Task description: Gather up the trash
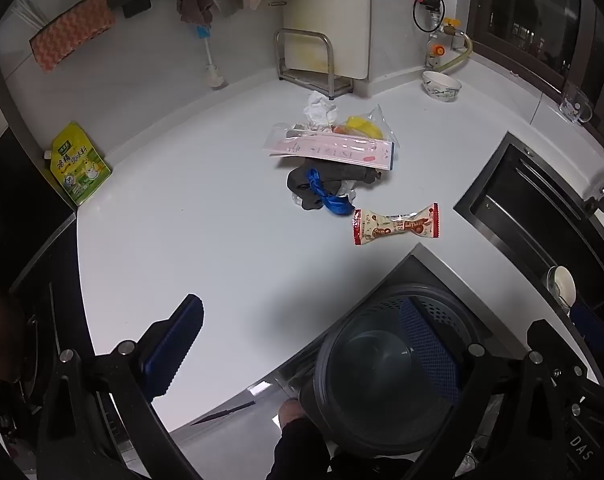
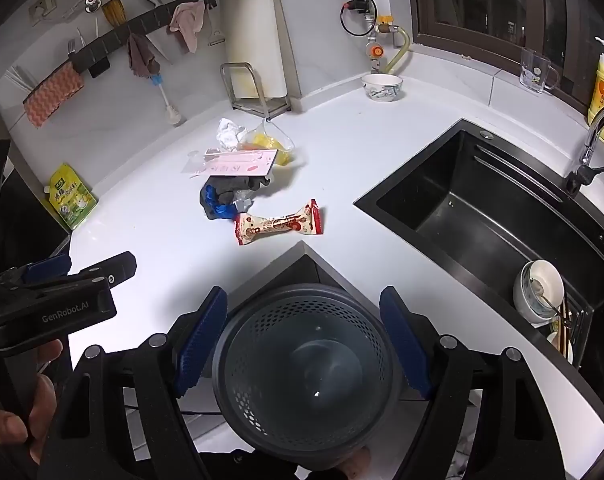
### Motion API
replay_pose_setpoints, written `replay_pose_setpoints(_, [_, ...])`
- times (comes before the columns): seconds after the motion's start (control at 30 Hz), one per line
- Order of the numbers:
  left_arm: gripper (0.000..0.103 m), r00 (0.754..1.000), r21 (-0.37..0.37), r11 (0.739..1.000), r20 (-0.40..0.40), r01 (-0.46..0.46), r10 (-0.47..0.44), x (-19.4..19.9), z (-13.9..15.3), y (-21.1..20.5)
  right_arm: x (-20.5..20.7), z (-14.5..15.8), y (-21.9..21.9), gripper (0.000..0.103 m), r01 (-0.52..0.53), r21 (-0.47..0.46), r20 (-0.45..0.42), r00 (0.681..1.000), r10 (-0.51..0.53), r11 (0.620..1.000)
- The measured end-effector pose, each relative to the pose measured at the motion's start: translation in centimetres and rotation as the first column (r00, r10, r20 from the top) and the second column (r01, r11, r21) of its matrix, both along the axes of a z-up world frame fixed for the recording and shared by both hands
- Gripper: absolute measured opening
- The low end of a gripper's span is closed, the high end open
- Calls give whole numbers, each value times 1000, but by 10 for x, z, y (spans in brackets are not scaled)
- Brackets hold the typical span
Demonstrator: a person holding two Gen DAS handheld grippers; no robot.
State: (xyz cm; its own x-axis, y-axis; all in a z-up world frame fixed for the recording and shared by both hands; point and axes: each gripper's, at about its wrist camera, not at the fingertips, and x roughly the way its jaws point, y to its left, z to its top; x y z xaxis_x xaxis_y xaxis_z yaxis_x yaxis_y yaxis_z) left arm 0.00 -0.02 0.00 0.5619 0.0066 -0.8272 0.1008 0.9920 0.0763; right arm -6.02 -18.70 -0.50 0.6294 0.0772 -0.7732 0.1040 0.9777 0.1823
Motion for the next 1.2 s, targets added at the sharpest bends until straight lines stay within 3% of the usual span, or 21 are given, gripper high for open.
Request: replay_pose_setpoints(1.2, [97,1000,-4,1000,8,-6,6,1,11,3,-3,8,3,75,-5,-9,8,1000,5,1000])
